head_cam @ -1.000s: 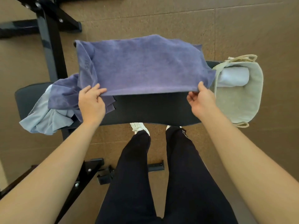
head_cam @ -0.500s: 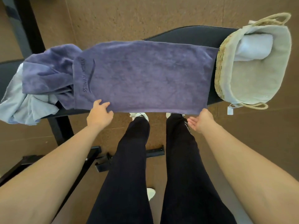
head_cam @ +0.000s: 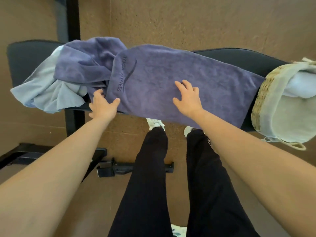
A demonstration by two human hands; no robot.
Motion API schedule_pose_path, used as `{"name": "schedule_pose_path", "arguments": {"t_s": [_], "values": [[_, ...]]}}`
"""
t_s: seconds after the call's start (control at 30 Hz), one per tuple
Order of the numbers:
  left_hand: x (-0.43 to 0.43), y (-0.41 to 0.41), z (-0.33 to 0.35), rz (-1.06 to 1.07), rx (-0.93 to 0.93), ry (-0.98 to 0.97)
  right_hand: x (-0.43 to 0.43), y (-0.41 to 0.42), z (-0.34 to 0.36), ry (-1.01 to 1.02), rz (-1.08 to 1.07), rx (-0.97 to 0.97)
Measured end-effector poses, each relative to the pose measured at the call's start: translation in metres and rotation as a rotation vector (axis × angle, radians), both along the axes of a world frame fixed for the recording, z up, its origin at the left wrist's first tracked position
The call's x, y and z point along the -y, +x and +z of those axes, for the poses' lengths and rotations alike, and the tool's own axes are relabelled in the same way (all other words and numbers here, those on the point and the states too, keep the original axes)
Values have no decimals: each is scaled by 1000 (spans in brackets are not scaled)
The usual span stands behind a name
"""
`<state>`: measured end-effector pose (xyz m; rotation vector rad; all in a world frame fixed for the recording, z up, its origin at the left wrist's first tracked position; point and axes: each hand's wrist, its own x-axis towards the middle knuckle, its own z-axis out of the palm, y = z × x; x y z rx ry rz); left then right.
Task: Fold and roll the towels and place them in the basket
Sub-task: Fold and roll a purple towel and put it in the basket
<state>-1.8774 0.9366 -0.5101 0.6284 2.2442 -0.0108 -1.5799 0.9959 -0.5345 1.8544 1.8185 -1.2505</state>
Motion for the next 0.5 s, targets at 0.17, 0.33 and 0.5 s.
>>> {"name": "schedule_pose_path", "arguments": {"t_s": [0.17,0.33,0.5], "values": [[1,-14,-7,-20,-13,7,-23,-15,-9,83,213,213],[26,-26,-5,72,-46,73,-26,-29,-5,117,179,308],[36,-19,9,126,113,269,-44,-78,5,256,37,40]]}}
